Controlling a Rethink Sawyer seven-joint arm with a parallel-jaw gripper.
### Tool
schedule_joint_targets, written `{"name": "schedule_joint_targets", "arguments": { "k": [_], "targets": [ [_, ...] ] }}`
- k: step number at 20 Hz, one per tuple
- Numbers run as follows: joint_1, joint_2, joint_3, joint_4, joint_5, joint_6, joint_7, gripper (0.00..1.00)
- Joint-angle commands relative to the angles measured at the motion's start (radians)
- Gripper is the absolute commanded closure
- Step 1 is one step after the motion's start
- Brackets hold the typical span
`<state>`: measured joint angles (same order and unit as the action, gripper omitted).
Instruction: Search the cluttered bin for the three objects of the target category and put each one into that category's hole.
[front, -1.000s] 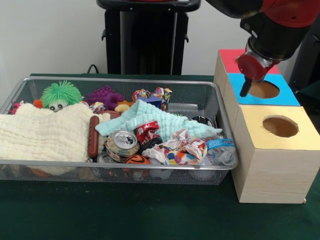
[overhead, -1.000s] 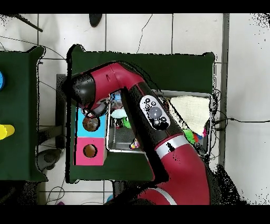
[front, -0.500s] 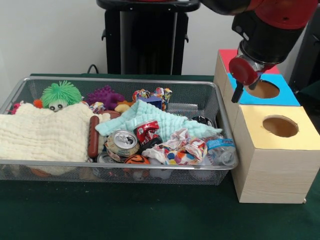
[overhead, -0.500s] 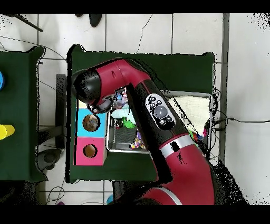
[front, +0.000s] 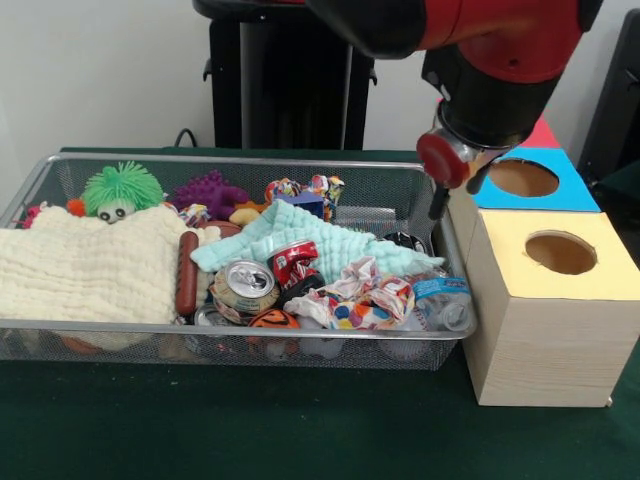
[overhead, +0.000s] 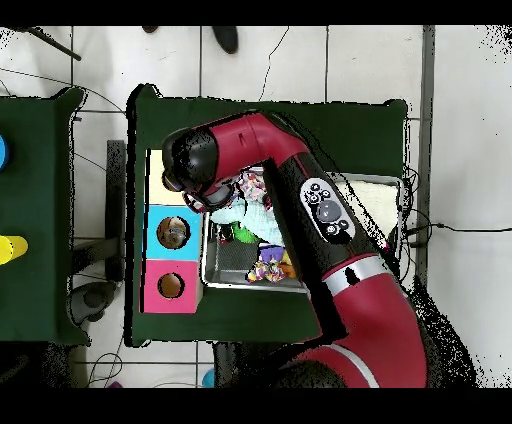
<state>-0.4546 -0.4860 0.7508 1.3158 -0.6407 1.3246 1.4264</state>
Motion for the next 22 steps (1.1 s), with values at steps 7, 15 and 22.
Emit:
{"name": "schedule_joint_targets", "arguments": {
  "k": [7, 15, 22],
  "targets": [
    [-0.073, 0.067, 0.058, 0.004, -0.142, -0.056, -0.576, 0.0],
    [-0.09, 0.092, 0.055, -0.006, -0.156, -0.088, -0.633, 0.0],
    [-0.068, 0.118, 0.057, -0.03, -0.143, -0.126, -0.642, 0.0]
  ]
}}
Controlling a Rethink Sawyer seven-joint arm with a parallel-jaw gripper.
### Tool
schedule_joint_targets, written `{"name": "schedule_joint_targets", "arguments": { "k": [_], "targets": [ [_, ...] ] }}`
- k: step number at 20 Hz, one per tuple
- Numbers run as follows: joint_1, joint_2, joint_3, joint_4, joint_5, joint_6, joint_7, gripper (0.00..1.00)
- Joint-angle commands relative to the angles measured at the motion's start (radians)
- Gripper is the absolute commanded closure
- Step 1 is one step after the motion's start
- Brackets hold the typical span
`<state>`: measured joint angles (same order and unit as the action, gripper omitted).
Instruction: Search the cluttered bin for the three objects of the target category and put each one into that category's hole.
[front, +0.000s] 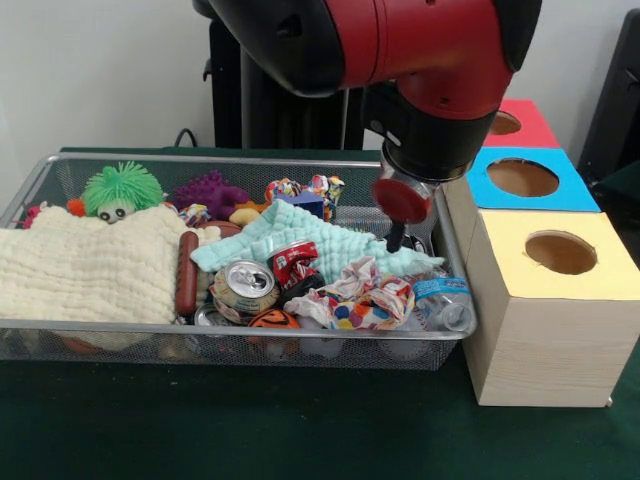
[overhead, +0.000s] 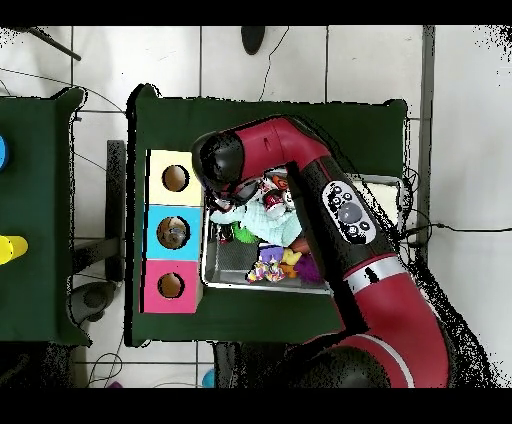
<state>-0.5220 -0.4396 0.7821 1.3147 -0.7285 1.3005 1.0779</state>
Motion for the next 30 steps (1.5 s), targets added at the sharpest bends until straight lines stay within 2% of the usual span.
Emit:
{"name": "schedule_joint_targets", "arguments": {
  "k": [1, 6, 14, 30],
  "targets": [
    [-0.005, 0.078, 0.03, -0.025, -0.042, -0.111, -0.282, 0.0],
    [-0.019, 0.112, 0.045, -0.009, 0.006, -0.137, -0.256, 0.0],
    [-0.014, 0.139, 0.028, -0.012, -0.008, -0.163, -0.251, 0.0],
    [-0.025, 0.135, 0.02, 0.001, -0.034, -0.195, -0.265, 0.0]
  ]
}}
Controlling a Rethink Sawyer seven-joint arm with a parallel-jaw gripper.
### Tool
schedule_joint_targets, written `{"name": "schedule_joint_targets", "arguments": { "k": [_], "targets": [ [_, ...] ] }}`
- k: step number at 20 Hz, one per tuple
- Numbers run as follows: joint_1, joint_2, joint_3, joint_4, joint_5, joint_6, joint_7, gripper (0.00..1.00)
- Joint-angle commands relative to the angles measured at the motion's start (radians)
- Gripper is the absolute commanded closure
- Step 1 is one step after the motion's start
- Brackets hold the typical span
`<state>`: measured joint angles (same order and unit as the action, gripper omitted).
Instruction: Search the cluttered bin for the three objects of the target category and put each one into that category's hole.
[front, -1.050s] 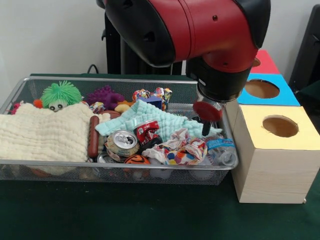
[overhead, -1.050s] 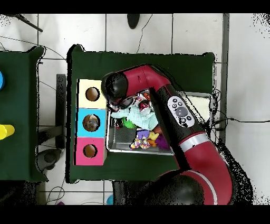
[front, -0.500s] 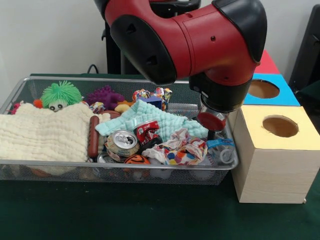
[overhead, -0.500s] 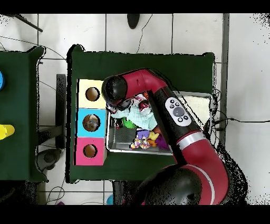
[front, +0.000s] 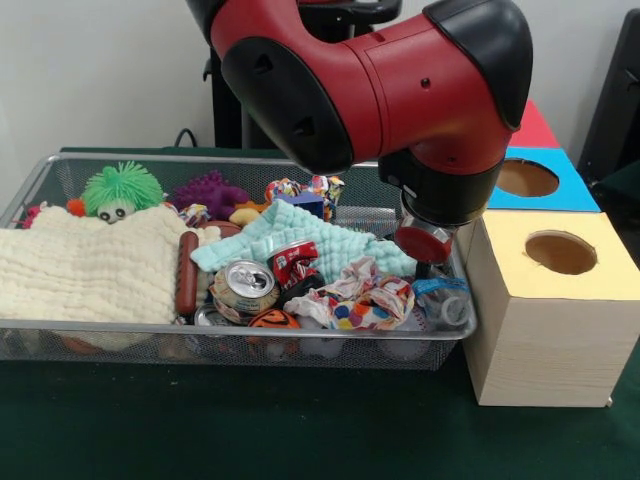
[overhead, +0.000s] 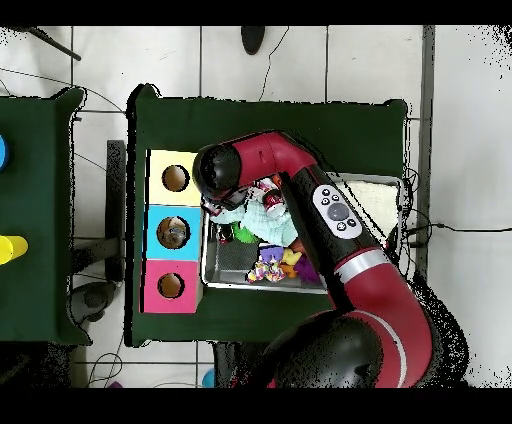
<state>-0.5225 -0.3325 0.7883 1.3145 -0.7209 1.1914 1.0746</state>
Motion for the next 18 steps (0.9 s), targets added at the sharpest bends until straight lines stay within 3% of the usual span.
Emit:
{"name": "schedule_joint_targets", "arguments": {
  "k": [1, 8, 14, 18],
  "targets": [
    [-0.024, 0.028, 0.015, -0.002, -0.042, -0.088, -0.261, 0.0],
    [-0.012, 0.003, 0.002, -0.016, -0.034, -0.03, -0.252, 0.0],
    [0.027, -0.054, -0.022, -0.04, -0.018, 0.103, -0.232, 0.0],
    [0.049, -0.046, -0.03, -0.08, -0.018, 0.139, -0.228, 0.0]
  ]
}}
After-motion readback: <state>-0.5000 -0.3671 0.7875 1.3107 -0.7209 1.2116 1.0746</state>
